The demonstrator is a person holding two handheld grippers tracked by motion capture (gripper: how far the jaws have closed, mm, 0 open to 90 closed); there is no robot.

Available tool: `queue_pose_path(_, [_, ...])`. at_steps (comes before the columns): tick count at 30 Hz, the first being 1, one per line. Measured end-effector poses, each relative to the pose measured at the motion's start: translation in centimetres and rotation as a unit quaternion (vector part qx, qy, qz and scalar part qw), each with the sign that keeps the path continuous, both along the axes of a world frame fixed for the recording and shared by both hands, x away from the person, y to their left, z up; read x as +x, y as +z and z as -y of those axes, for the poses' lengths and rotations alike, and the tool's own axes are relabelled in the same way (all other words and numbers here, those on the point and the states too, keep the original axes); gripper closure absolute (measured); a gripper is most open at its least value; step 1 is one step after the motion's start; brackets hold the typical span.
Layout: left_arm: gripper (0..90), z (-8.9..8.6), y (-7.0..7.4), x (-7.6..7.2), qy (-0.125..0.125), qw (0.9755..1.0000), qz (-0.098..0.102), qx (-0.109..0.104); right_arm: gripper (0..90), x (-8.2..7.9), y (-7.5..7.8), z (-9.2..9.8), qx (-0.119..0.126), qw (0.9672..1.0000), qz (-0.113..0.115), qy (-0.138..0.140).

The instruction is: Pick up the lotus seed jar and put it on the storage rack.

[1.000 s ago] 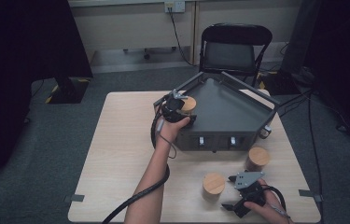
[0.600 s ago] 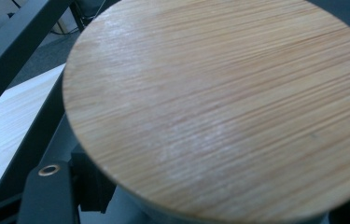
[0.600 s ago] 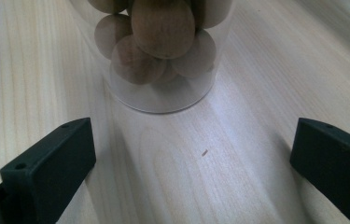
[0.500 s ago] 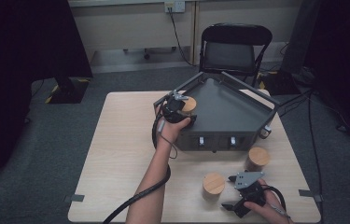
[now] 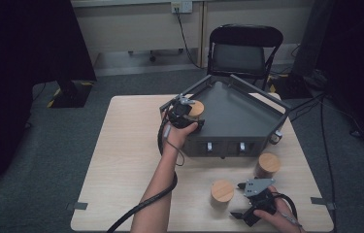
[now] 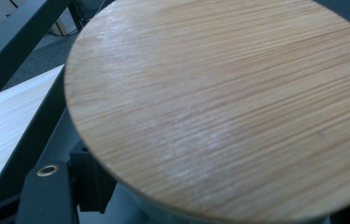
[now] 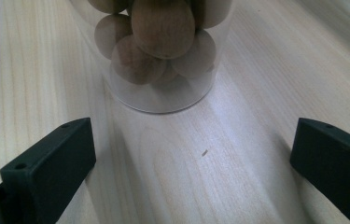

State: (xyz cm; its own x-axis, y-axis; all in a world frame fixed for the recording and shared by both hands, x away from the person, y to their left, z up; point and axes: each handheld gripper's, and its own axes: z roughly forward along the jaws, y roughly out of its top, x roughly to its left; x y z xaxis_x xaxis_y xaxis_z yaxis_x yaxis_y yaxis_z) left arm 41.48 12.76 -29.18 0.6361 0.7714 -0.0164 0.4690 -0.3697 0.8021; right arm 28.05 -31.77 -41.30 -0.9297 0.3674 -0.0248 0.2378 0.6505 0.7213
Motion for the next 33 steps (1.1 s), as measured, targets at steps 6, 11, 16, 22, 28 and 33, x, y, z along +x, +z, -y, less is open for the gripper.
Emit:
queue_pose_path(6, [16.7,-0.2,-0.2,0.1,0.009,0.9999,-0.010,0.000,0.0,0.0,0.0,0.0,0.000,1.0000,0.000,0.000])
queue_pose_path(11, [10.2,-0.7,-0.2,0.0,0.016,0.9997,-0.014,-0.012,0.0,0.0,0.0,0.0,0.000,1.0000,0.000,0.000])
queue_pose_path(16, [9.2,-0.9,0.1,-0.3,0.015,0.9998,-0.009,-0.006,0.0,0.0,0.0,0.0,0.000,1.0000,0.000,0.000])
queue_pose_path(22, [7.9,-1.5,0.2,-0.8,0.013,0.9998,-0.008,-0.015,0.0,0.0,0.0,0.0,0.000,1.0000,0.000,0.000])
queue_pose_path(28, [7.6,-2.2,0.2,-1.3,0.014,0.9997,-0.007,-0.021,0.0,0.0,0.0,0.0,0.000,1.0000,0.000,0.000])
queue_pose_path(33, [7.4,-2.8,0.1,-1.7,0.016,0.9996,-0.007,-0.023,0.0,0.0,0.0,0.0,0.000,1.0000,0.000,0.000])
